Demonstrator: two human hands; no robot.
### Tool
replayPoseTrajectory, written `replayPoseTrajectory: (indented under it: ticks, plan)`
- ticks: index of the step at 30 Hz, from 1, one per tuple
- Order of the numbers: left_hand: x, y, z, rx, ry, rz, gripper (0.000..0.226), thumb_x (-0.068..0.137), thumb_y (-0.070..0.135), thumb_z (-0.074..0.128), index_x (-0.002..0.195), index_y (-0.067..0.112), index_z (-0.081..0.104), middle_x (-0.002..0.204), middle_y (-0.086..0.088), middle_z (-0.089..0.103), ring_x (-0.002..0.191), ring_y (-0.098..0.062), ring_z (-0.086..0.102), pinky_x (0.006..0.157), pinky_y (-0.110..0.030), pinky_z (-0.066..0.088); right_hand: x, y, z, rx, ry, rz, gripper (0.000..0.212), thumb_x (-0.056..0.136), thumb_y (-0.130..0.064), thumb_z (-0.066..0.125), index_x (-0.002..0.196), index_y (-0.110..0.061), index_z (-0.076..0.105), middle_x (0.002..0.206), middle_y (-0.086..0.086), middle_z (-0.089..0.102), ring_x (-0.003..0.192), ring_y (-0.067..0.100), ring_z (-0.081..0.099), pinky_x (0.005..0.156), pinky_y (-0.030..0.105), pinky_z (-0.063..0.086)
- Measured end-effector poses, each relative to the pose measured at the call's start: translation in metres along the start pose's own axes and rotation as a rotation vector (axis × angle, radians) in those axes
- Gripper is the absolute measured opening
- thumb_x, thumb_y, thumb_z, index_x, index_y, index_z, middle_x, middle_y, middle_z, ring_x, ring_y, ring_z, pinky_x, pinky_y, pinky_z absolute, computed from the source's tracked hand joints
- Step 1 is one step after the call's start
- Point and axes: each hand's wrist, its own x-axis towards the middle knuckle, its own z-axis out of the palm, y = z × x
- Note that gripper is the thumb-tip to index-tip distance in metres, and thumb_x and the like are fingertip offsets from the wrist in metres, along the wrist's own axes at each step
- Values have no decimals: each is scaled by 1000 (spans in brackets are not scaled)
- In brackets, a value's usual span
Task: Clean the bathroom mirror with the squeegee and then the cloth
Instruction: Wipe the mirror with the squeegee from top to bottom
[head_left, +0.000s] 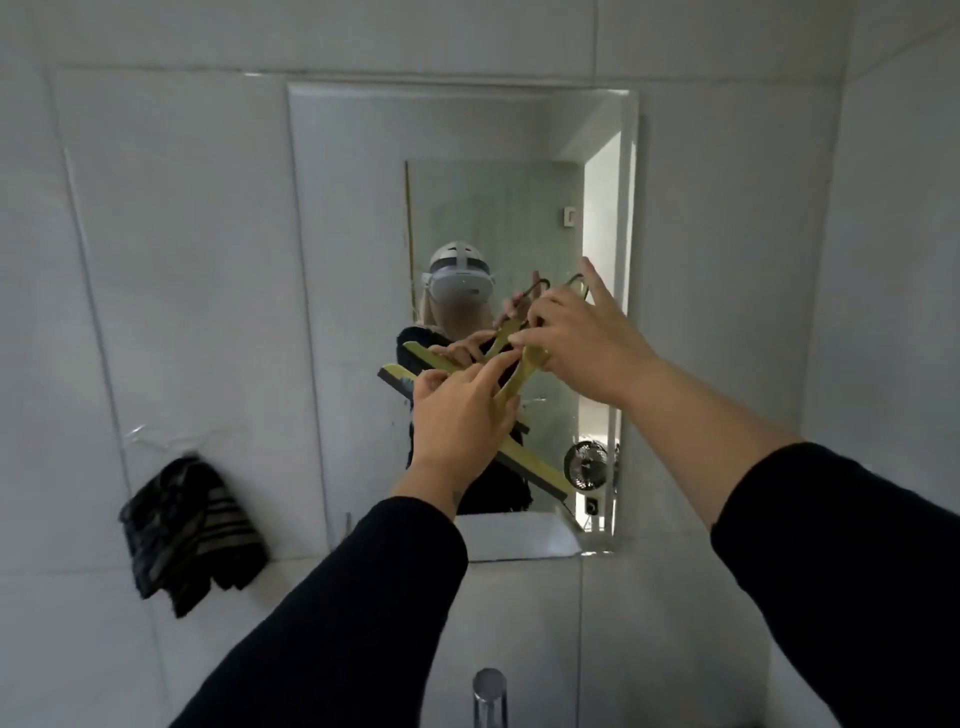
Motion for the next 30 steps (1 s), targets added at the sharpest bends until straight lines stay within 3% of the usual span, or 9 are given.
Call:
replayPoseTrajectory:
  ticks: [4,8,13,19,22,30]
  plan:
    - [16,-27,-35,139,17,30,45,89,40,54,132,35,45,130,10,58,125,-14,49,116,-49,10,29,-4,-23,-44,105,-15,39,89,-27,60,128,-31,58,122,10,58,121,33,46,114,55,11]
    - [32,-51,-68,168,81,-35,54,89,43,54,139,33,36,144,10,42,140,-14,27,117,-52,5,62,-1,-46,-64,261,62,34,84,-31,67,118,-29,65,103,10,64,103,33,55,96,50,36]
    - [51,-72,-90,176,178,-136,57,91,46,48,143,29,29,154,8,27,144,-16,17,117,-48,10,109,10,-81,-22,360,164,41,88,-39,57,129,-34,55,111,9,59,110,30,48,89,45,32]
    - [61,-95,-85,114,168,-263,68,87,57,35,146,26,22,156,5,20,143,-16,18,116,-44,19,164,10,-108,47,420,261,39,97,-38,43,135,-48,43,115,5,52,111,27,45,91,46,30]
    - [66,-101,-73,65,148,-328,71,89,58,39,147,23,20,158,1,14,143,-18,19,115,-43,23,191,4,-115,49,430,292,41,98,-33,42,134,-52,41,116,4,50,110,28,46,90,47,31]
    - [91,-107,-48,64,-8,-378,98,82,67,47,150,21,-7,159,-5,-15,147,-21,-9,118,-43,10,247,-23,-100,88,413,314,57,98,-18,37,135,-60,30,109,6,46,103,29,43,83,47,30]
